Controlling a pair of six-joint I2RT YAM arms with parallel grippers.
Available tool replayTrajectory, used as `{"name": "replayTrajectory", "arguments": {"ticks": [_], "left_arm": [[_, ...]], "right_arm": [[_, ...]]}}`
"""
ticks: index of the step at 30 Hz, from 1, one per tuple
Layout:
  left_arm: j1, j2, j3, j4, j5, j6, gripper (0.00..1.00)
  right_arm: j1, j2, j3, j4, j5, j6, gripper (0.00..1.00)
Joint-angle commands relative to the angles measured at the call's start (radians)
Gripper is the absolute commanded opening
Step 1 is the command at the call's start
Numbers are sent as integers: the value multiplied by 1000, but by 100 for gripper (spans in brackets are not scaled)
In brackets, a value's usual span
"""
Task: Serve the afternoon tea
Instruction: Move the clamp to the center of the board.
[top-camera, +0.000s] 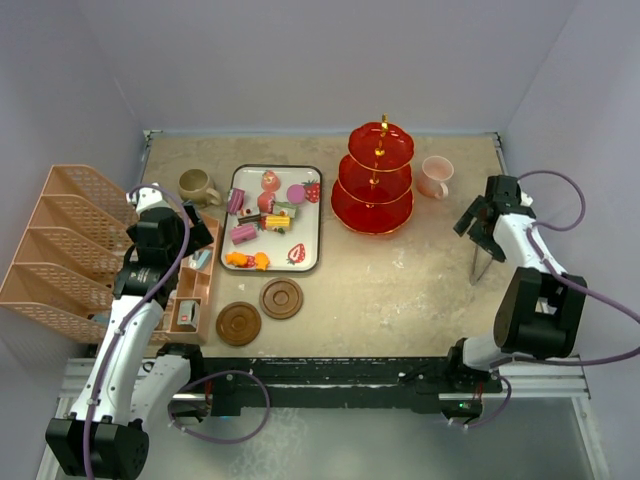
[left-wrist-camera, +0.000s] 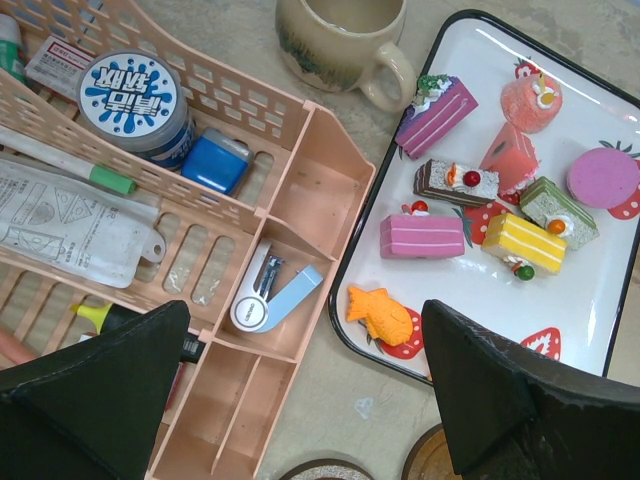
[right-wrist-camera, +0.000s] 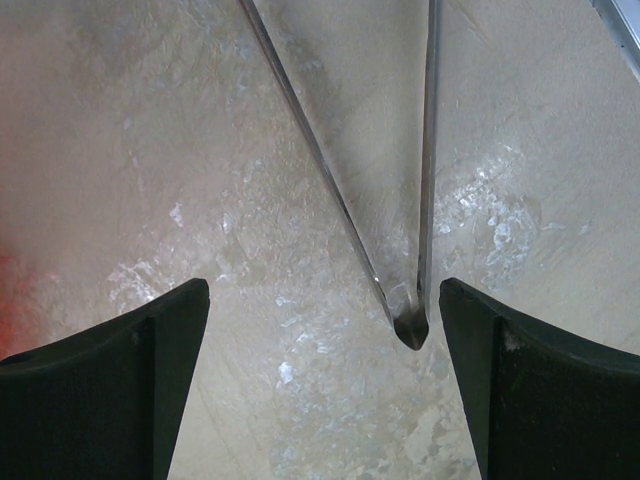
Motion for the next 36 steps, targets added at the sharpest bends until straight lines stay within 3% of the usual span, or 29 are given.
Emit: {"name": "replayTrajectory", "arguments": {"ticks": [1,18,28,36], "left_arm": [[-6,-7,28,26,13,-6,96],[-6,39,26,32,51,-2,95],[-6,66,31,27,55,-1,95],[-6,68,32,22,50,-2,94]], "right_arm": [[-5,38,30,21,50,11,99],[-17,229,41,49,138,58,99],[-24,156,5,93,140,47,99],[-60,296,-42,202,-47,12,90]]}}
